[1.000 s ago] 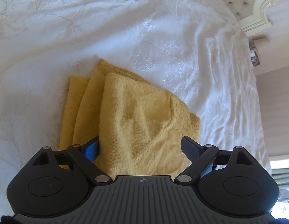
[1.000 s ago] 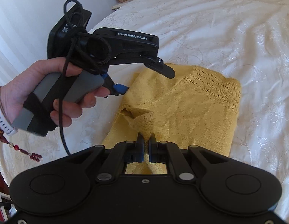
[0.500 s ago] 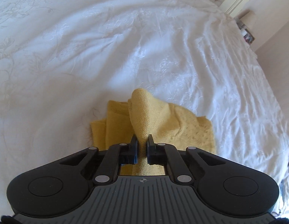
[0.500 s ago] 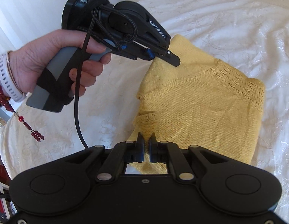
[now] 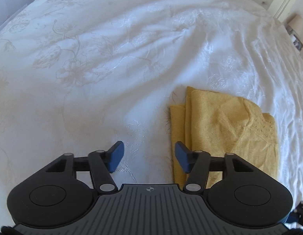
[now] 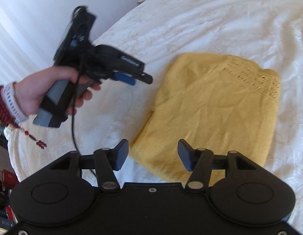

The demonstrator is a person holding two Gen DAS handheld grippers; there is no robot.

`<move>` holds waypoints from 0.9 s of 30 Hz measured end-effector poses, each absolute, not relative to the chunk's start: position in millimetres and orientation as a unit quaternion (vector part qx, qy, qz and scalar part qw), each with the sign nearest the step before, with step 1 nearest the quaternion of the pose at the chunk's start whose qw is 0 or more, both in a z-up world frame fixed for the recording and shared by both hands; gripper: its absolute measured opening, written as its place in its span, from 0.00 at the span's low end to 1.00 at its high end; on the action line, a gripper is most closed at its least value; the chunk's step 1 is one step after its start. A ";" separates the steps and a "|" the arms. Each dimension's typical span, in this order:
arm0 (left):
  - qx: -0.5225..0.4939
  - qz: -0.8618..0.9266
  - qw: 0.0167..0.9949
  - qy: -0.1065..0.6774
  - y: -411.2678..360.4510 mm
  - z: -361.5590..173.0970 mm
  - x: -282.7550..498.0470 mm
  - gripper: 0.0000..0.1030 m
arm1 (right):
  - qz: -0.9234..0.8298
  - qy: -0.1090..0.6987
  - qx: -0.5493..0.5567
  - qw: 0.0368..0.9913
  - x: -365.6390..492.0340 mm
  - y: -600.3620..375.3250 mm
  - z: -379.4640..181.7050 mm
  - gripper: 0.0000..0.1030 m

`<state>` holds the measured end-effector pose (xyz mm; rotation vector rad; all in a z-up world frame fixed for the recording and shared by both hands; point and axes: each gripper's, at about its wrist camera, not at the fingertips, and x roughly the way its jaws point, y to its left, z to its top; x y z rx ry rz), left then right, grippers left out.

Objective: Fold small clothes

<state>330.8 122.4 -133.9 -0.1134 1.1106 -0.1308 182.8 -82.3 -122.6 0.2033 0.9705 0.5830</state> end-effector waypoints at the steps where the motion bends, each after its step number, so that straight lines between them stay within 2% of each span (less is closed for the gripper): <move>1: -0.059 -0.069 0.850 0.519 122.0 -128.4 324.3 0.61 | 0.259 0.456 0.106 0.845 185.1 -94.3 -121.1 0.70; 2: -0.065 -0.076 0.851 0.515 120.9 -124.3 317.8 0.63 | 0.239 0.453 0.116 0.851 188.7 -107.9 -120.1 0.74; 4: -0.081 -0.092 0.847 0.517 116.7 -120.7 305.0 0.70 | 0.205 0.453 0.136 0.857 196.5 -133.7 -122.9 0.75; 10: -0.110 -0.129 0.812 0.559 96.8 -143.4 267.2 0.71 | 0.148 0.470 0.176 0.852 227.8 -182.7 -134.6 0.82; 13: -0.115 -0.134 0.794 0.581 88.7 -159.7 256.2 0.71 | 0.149 0.477 0.197 0.844 237.4 -195.3 -142.3 0.91; 22: -0.136 -0.141 0.778 0.597 81.5 -184.9 260.5 0.72 | 0.188 0.499 0.257 0.806 275.0 -194.4 -178.6 0.97; 27: -0.151 -0.157 0.771 0.599 76.6 -193.6 274.0 0.78 | 0.208 0.528 0.291 0.770 293.4 -184.9 -199.2 0.97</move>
